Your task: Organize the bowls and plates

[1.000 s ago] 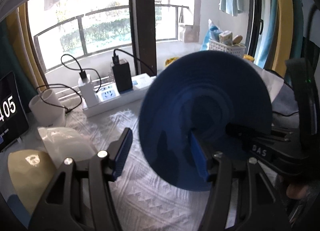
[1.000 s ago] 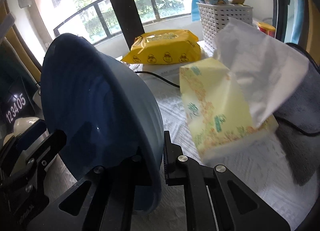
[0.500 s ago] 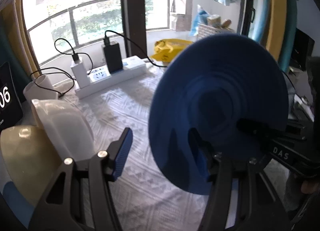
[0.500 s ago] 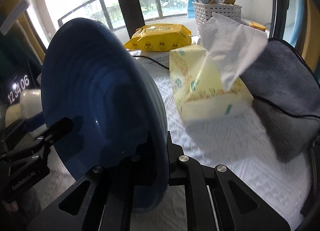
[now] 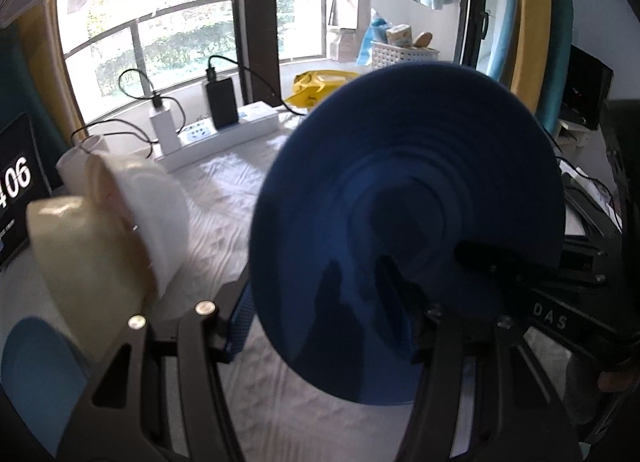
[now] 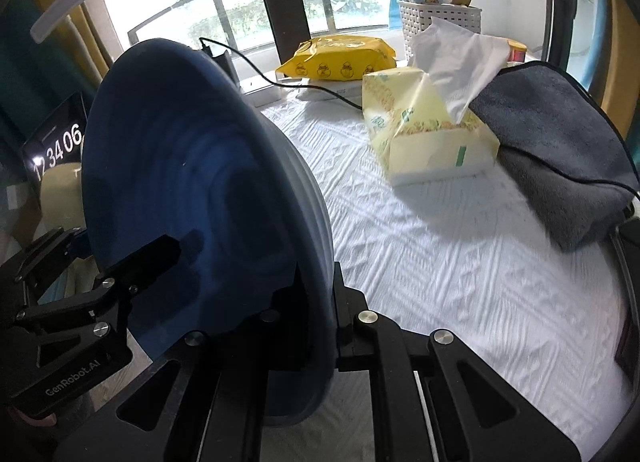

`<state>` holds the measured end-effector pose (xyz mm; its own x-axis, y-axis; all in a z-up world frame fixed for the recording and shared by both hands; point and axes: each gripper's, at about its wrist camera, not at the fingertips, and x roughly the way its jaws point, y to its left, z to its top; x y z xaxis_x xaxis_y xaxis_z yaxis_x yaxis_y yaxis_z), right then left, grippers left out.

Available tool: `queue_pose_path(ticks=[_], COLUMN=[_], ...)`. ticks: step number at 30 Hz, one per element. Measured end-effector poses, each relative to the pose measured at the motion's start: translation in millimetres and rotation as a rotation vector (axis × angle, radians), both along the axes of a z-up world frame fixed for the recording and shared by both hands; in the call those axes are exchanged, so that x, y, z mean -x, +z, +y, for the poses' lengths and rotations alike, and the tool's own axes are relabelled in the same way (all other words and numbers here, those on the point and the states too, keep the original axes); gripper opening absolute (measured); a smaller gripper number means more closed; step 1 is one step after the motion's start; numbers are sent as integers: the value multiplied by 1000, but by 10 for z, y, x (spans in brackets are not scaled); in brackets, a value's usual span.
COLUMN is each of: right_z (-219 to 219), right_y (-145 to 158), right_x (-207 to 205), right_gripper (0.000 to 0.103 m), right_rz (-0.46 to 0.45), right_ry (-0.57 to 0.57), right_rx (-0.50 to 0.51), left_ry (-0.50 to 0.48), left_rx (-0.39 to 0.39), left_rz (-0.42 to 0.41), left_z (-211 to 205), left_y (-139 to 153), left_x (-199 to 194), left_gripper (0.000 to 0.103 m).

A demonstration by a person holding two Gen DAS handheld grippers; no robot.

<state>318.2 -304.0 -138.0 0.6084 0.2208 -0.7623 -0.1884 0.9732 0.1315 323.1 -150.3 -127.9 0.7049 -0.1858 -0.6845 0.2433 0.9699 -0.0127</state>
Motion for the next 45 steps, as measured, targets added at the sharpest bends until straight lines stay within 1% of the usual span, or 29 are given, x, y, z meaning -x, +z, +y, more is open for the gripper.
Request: queue_pose_path(ticks=[6, 8, 16, 29, 32, 36, 37, 39, 41, 45], right_z=[129, 188, 378, 634, 693, 759, 761, 761, 771, 834], right_y=[-30, 60, 119, 105, 105, 77, 76, 90, 125, 191], right_x=[256, 280, 453, 789, 847, 922, 941, 968, 999, 1062], right_gripper=[9, 9, 9, 9, 9, 9, 9, 9, 9, 9], right_rz=[-2, -5, -6, 3, 3, 20, 26, 41, 44, 34], right_ry=[7, 11, 47, 97, 113, 130, 134, 142, 152, 161], right_rx=[13, 19, 39, 48, 53, 42, 35, 8, -17, -36], left_ry=[18, 21, 33, 64, 88, 97, 101, 106, 106, 104], left_rx=[8, 11, 37, 95, 125, 153, 158, 169, 175, 183], left_rz=[-1, -2, 4, -1, 7, -5, -10, -22, -30, -33], left_z=[175, 233, 492, 869, 970, 1048, 1074, 1114, 1149, 1193], left_y=[-12, -15, -27, -1, -6, 13, 23, 49, 68, 90], left_x=[218, 303, 593, 1028, 1124, 1257, 1299, 1368, 1414, 1451], left_gripper=[57, 55, 43, 41, 41, 41, 39, 31, 29, 24])
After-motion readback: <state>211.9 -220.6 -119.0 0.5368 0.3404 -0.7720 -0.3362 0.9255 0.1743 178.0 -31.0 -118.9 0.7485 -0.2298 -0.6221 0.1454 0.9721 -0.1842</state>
